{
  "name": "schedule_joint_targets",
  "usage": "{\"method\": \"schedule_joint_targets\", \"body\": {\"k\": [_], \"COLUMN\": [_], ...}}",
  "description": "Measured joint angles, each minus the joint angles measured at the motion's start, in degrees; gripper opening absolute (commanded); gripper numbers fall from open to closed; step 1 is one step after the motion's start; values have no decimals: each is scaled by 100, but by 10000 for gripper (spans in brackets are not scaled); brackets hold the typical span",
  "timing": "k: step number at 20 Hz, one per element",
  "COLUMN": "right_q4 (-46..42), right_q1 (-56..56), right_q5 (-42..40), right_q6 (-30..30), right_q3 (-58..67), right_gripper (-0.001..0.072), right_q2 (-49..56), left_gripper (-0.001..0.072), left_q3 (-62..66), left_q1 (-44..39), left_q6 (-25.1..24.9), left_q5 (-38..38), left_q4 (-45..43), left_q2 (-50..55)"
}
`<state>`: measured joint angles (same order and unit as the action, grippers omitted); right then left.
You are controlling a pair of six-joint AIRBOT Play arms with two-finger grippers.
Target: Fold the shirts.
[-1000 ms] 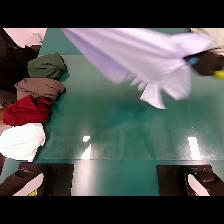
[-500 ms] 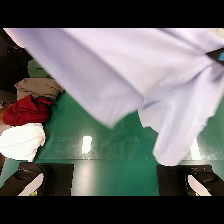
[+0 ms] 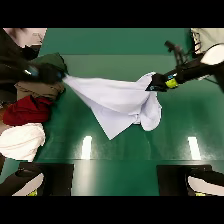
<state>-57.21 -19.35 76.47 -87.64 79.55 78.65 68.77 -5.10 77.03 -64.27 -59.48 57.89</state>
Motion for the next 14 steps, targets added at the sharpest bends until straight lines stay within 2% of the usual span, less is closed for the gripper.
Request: {"method": "schedule_joint_targets", "body": {"k": [1, 2, 5, 8, 11, 14], "right_q4": [17, 35, 101, -11, -260, -221], "right_q1": [85, 157, 420, 745, 1172, 1639], "right_q5": [-175, -341, -632, -501, -264, -192], "right_q6": [103, 181, 295, 339, 291, -201], "right_q3": [-76, -129, -223, -369, -1093, -2345], "right_gripper": [234, 491, 491, 478, 477, 444], "right_q2": [203, 365, 640, 487, -245, -1327], "left_gripper": [26, 26, 26, 26, 26, 26], "left_q3": [-334, -603, -1010, -1156, -1217, -1235], "left_q1": [0, 0, 0, -2, 2, 2], "left_q6": [-17, -20, -39, -44, -70, -85], "left_q5": [212, 391, 682, 730, 651, 616], "left_q4": [-105, -186, -328, -411, -444, -446], "left_q2": [76, 149, 267, 310, 323, 330]}}
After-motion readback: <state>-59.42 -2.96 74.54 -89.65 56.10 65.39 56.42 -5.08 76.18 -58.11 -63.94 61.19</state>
